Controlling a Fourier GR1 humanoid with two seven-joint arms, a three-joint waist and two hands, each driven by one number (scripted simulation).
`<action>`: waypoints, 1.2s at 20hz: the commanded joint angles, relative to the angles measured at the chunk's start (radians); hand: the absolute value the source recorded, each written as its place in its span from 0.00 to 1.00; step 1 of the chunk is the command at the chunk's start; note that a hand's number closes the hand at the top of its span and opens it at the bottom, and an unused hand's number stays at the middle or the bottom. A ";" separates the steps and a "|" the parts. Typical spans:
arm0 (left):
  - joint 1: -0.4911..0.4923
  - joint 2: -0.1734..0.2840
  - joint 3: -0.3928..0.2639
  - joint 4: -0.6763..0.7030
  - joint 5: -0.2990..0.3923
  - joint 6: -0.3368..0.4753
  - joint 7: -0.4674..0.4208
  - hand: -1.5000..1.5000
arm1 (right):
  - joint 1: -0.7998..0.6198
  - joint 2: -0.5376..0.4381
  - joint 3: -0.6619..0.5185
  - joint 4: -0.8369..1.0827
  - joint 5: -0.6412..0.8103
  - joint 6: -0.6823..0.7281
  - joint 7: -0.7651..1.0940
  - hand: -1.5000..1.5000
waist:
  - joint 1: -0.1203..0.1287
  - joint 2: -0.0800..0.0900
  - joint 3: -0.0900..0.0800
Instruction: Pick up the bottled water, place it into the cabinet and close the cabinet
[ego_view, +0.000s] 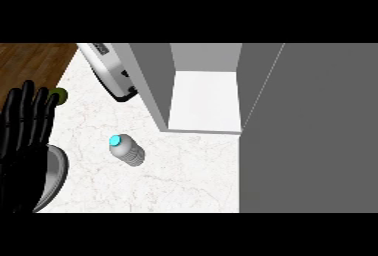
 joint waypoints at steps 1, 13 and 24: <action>-0.020 -0.016 -0.017 -0.017 -0.080 0.053 0.008 0.00 | -0.031 -0.007 -0.009 -0.023 -0.039 0.017 0.020 0.00 | -0.043 0.033 -0.034; 0.096 -0.076 -0.497 -0.109 -0.108 0.453 0.264 0.00 | 0.273 -0.029 0.067 -0.254 -0.261 0.140 0.227 0.00 | -0.050 0.030 -0.034; 0.020 -0.076 -0.710 -0.226 -0.383 0.640 0.524 0.00 | 0.474 -0.066 -0.071 -0.452 -0.464 0.234 0.253 0.00 | -0.061 0.029 -0.033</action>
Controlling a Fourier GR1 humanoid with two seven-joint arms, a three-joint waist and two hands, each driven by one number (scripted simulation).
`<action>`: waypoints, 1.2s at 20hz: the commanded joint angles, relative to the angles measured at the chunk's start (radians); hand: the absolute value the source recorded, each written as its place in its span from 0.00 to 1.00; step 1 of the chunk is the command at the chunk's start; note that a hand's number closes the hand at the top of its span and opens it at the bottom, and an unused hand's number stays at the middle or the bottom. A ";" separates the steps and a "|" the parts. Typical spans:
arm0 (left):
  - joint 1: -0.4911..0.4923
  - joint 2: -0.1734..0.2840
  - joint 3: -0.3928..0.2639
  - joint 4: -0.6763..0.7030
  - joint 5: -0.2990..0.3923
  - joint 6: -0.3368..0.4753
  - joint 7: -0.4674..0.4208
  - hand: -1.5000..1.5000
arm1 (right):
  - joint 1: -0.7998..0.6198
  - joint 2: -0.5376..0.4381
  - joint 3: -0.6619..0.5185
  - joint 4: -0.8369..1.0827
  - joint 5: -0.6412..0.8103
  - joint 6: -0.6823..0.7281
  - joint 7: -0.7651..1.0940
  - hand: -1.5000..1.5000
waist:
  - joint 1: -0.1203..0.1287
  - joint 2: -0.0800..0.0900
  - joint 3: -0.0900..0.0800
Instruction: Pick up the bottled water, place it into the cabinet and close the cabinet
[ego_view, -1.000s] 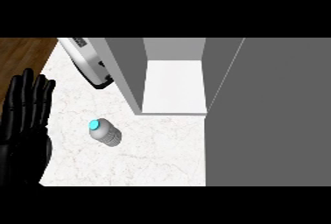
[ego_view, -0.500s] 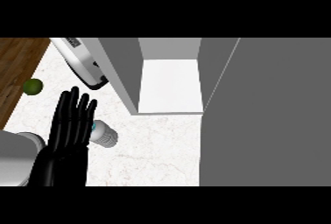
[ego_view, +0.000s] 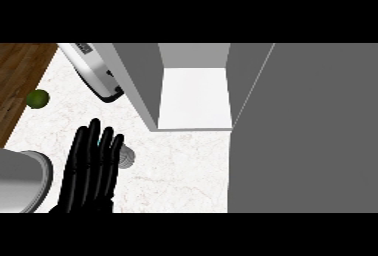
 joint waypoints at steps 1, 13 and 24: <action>-0.109 -0.001 -0.009 -0.053 -0.111 0.047 0.190 0.00 | 0.079 -0.018 -0.039 -0.154 -0.150 0.021 0.079 0.00 | -0.005 0.000 0.001; -0.036 0.000 -0.128 -0.067 -0.240 0.101 0.228 0.00 | 0.114 -0.004 -0.079 -0.189 -0.185 0.055 0.071 0.00 | -0.002 -0.001 0.000; 0.105 0.071 -0.101 -0.078 -0.243 0.193 0.122 0.00 | 0.174 0.031 -0.084 -0.214 -0.193 0.071 0.037 0.00 | -0.001 -0.005 -0.003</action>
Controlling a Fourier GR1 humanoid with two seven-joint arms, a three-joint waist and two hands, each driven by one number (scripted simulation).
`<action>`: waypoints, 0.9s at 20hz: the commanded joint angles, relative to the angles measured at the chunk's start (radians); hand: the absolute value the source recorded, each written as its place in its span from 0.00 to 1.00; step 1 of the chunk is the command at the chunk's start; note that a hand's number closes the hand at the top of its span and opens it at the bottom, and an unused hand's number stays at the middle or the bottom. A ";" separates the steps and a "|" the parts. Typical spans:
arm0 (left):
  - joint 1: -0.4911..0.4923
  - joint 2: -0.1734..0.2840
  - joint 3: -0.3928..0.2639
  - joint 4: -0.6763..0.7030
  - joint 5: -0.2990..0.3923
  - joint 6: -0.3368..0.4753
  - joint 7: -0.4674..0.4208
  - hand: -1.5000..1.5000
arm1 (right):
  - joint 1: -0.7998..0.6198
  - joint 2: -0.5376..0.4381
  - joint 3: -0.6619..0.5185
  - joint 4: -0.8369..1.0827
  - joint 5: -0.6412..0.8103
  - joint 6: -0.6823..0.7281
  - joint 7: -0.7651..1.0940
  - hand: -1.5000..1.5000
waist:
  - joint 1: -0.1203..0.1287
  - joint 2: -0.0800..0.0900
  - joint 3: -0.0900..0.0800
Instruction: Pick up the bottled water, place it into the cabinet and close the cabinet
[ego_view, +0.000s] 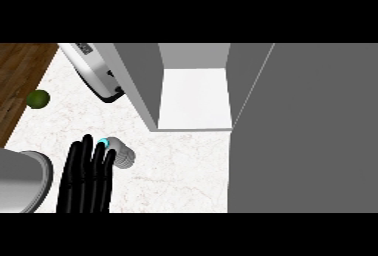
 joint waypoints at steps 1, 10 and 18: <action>0.018 0.015 0.046 -0.012 -0.009 0.024 -0.037 0.00 | 0.027 -0.044 -0.084 -0.191 -0.213 -0.025 0.126 0.00 | -0.001 0.006 -0.001; 0.094 0.106 0.164 0.041 0.153 0.022 -0.111 0.00 | 0.149 -0.017 -0.106 -0.199 -0.232 0.049 0.036 0.00 | -0.014 0.006 -0.002; 0.154 0.186 0.319 0.175 0.392 -0.042 -0.324 0.00 | 0.211 -0.014 -0.098 -0.205 -0.243 0.094 -0.008 0.00 | -0.026 0.002 -0.004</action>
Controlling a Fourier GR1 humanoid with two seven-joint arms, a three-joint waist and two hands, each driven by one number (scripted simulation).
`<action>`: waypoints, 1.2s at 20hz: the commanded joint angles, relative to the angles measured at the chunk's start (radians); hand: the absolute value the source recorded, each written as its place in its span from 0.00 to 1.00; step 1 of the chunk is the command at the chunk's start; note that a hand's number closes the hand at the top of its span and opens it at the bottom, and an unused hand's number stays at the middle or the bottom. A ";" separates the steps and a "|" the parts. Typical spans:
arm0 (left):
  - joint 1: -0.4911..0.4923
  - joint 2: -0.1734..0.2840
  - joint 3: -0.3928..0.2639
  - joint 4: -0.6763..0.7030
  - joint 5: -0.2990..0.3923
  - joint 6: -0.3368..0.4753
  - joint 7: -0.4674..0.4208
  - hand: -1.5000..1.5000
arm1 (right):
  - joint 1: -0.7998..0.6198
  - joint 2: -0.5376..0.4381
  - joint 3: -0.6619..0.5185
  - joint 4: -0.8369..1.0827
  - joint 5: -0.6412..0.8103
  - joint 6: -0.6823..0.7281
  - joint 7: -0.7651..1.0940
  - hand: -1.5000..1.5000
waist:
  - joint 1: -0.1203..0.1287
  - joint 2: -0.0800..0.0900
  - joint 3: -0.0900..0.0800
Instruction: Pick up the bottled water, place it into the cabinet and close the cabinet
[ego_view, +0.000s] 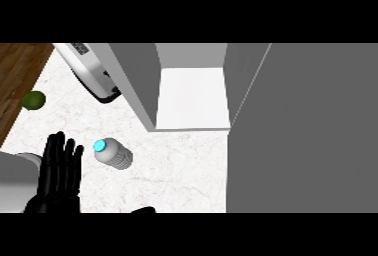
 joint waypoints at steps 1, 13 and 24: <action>-0.004 0.045 0.116 0.084 0.136 -0.059 -0.110 0.00 | 0.078 -0.008 -0.042 -0.176 -0.186 0.005 0.054 0.00 | -0.003 0.001 0.000; -0.033 -0.015 0.272 0.426 0.329 -0.177 -0.399 0.00 | 0.155 0.015 -0.016 -0.216 -0.202 0.025 0.018 0.00 | -0.004 0.002 0.001; -0.118 -0.077 0.374 0.761 0.438 -0.300 -0.578 0.00 | 0.166 -0.064 -0.105 -0.190 -0.302 0.055 -0.012 0.00 | -0.003 0.003 0.001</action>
